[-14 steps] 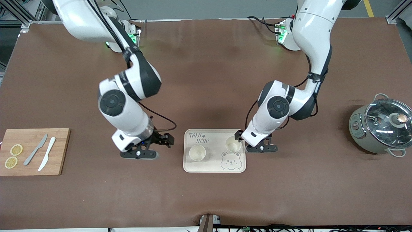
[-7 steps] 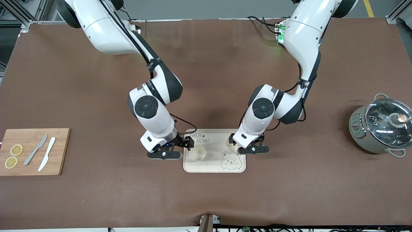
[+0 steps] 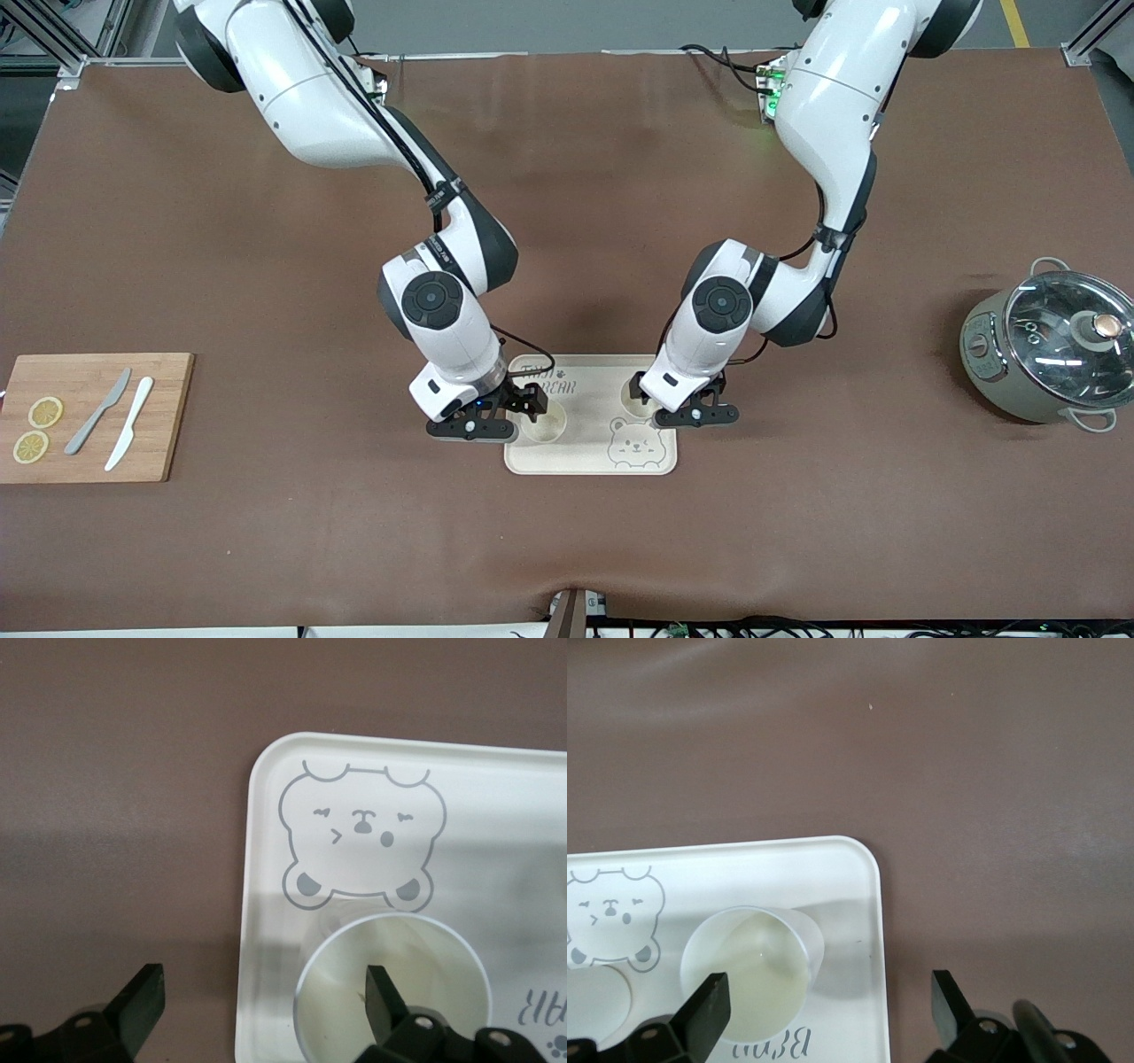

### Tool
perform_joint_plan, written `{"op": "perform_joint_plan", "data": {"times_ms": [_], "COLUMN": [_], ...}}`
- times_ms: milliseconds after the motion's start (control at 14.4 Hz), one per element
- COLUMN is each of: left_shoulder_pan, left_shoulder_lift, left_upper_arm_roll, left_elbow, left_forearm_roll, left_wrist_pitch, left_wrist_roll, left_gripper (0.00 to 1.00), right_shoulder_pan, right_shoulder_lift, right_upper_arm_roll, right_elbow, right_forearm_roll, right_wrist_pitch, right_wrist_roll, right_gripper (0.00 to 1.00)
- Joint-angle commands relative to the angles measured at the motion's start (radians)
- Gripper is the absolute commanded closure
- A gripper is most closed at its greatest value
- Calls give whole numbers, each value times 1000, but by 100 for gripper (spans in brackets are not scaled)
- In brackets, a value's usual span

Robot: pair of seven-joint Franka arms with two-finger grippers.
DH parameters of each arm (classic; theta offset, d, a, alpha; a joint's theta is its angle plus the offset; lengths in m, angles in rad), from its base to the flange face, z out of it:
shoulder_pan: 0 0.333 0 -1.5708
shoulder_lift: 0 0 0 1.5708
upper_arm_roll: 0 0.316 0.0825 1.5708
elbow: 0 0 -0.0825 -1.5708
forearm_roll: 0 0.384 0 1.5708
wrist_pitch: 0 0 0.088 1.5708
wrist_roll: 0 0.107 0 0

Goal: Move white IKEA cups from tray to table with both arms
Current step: 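Close the right gripper on one cup while the left gripper grasps the other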

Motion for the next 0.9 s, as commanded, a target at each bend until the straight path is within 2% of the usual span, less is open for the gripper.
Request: {"op": "perform_joint_plan", "data": {"times_ms": [0, 347, 417, 486, 833], "left_shoulder_pan": [-10, -17, -17, -14, -16], "left_shoulder_lift": [23, 64, 65, 58, 61], "left_upper_arm_roll": [9, 9, 7, 9, 9], "left_elbow": [20, 18, 18, 18, 18], "left_forearm_roll": [24, 22, 12, 19, 30], "left_wrist_pitch": [11, 134, 151, 151, 151], "left_wrist_roll": [-23, -25, -37, -70, -75], "left_gripper": [0, 0, 36, 99, 100], "right_shoulder_pan": [27, 39, 41, 41, 48], "right_shoulder_lift": [36, 72, 75, 80, 114], "right_upper_arm_roll": [-21, -30, -30, -30, -30], "right_elbow": [41, 42, 42, 42, 41], "right_forearm_roll": [-39, -44, -44, -44, -46], "right_wrist_pitch": [4, 65, 65, 71, 128], "right_wrist_roll": [27, 27, 29, 32, 37], "right_gripper": [0, 0, 0, 0, 0]}}
